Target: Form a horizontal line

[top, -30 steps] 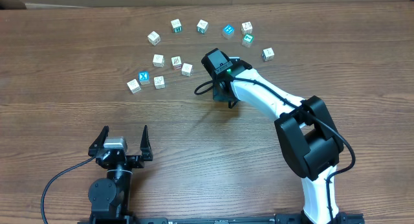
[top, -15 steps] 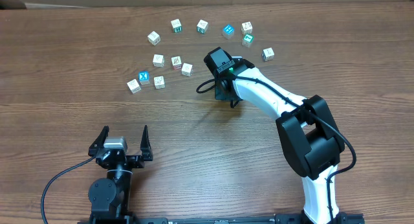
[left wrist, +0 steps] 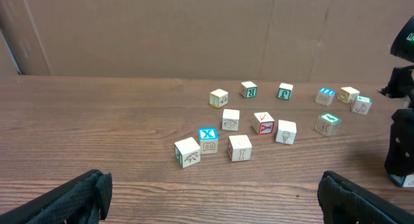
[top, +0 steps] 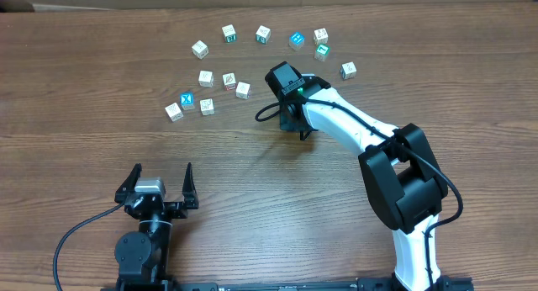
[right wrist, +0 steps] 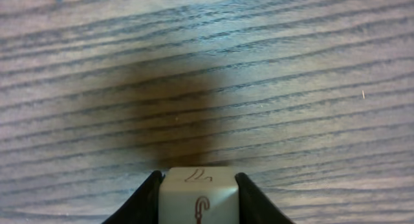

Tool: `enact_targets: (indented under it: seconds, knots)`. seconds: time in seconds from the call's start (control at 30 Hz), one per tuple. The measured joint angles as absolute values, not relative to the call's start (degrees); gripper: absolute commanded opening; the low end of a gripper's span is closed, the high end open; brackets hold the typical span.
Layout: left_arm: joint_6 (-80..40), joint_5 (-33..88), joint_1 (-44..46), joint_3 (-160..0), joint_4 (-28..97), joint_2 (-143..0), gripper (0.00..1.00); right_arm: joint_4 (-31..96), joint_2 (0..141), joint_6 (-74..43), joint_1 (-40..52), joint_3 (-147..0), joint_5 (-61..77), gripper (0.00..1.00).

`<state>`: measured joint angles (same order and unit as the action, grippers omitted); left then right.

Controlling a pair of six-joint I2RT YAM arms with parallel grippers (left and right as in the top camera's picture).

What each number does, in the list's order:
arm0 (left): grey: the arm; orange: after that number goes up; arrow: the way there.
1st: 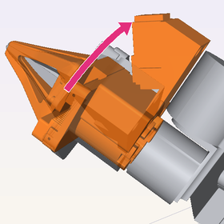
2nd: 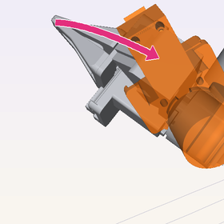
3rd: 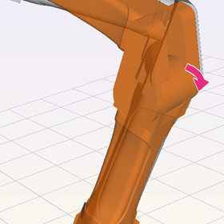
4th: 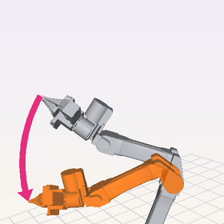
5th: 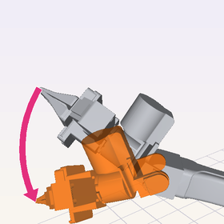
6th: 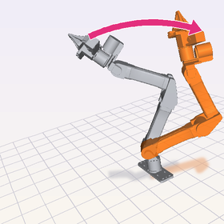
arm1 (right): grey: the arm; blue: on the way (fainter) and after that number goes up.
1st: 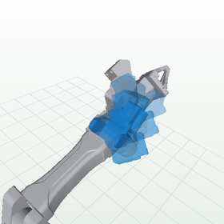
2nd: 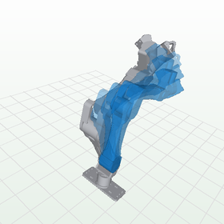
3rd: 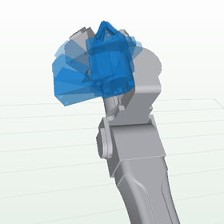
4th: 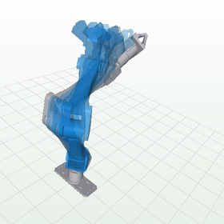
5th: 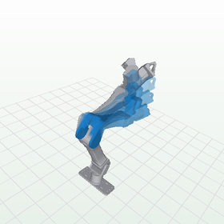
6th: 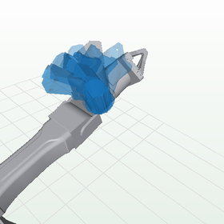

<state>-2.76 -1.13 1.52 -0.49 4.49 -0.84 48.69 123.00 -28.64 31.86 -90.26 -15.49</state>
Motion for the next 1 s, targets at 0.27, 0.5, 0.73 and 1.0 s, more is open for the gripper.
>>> enact_targets:
  seconds: [0.27,0.5,0.73,1.0]
  knots:
    - [-2.8,-1.1,1.5,-0.5,4.5,-0.8,1.00,48.7,123.0,-28.6,31.9,-90.3,-15.5,0.50]
    - [-2.8,-1.1,1.5,-0.5,4.5,-0.8,1.00,48.7,123.0,-28.5,31.9,-90.3,-15.5,0.60]
    - [-2.8,-1.1,1.5,-0.5,4.5,-0.8,1.00,48.7,123.0,-28.5,31.9,-90.3,-15.5,0.64]
    - [-2.8,-1.1,1.5,-0.5,4.5,-0.8,1.00,48.6,123.0,-28.7,31.9,-90.3,-15.5,0.82]
